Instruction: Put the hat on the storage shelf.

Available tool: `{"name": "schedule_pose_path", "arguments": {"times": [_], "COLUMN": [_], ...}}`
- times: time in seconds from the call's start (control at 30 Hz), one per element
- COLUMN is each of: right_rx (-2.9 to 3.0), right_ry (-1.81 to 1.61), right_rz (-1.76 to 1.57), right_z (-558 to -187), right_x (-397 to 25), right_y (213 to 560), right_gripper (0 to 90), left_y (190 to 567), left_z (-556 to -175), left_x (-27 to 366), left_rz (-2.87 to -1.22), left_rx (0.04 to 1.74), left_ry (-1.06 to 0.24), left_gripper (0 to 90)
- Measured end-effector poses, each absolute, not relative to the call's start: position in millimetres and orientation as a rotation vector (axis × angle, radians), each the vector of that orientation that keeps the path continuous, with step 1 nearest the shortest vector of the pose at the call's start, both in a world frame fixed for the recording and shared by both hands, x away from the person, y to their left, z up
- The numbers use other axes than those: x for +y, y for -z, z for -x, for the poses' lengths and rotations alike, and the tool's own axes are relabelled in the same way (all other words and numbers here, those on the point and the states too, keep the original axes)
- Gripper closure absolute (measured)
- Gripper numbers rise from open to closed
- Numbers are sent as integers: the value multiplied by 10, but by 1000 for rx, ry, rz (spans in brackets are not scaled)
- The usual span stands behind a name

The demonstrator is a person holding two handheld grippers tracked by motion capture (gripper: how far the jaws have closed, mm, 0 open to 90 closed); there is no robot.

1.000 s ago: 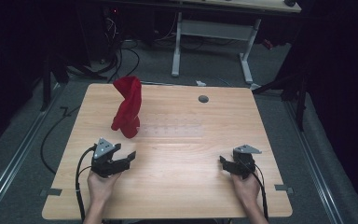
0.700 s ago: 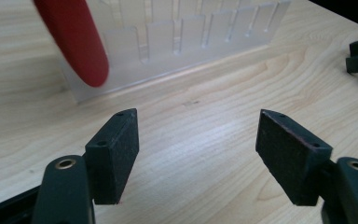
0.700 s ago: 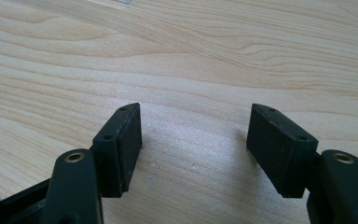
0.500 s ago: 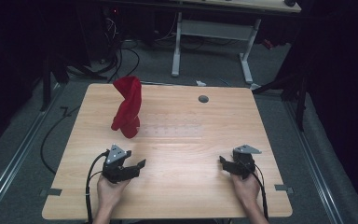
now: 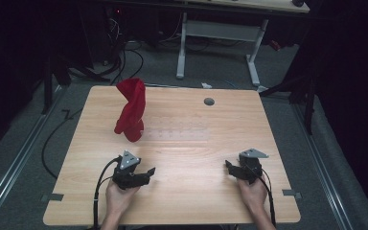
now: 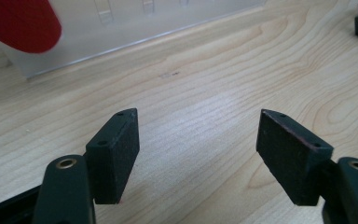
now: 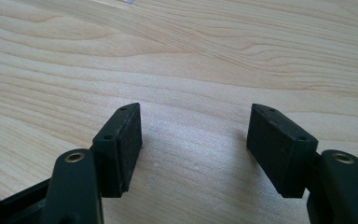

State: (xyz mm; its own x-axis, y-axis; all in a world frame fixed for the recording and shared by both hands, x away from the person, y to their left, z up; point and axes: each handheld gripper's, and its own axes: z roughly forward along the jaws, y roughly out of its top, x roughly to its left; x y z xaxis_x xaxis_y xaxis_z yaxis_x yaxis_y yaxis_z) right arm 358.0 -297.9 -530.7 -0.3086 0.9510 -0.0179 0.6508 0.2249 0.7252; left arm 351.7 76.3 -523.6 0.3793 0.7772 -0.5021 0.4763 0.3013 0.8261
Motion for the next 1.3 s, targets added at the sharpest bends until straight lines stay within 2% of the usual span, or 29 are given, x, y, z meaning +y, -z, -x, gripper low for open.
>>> {"name": "schedule_pose_path", "arguments": {"times": [0.8, 1.3], "right_rx": [2042, 2045], "right_ry": [-862, -863], "right_rz": [-1468, -1465], "right_z": [-3579, -3579], "right_x": [-2978, -2977], "right_y": [5307, 5308], "right_gripper": [358, 355], "left_y": [5462, 5461], "left_z": [-3605, -3608], "left_x": [582, 579], "left_rz": [-1450, -1447], "left_rx": [1280, 1282], "left_ry": [-387, -385], "left_gripper": [288, 277]}}
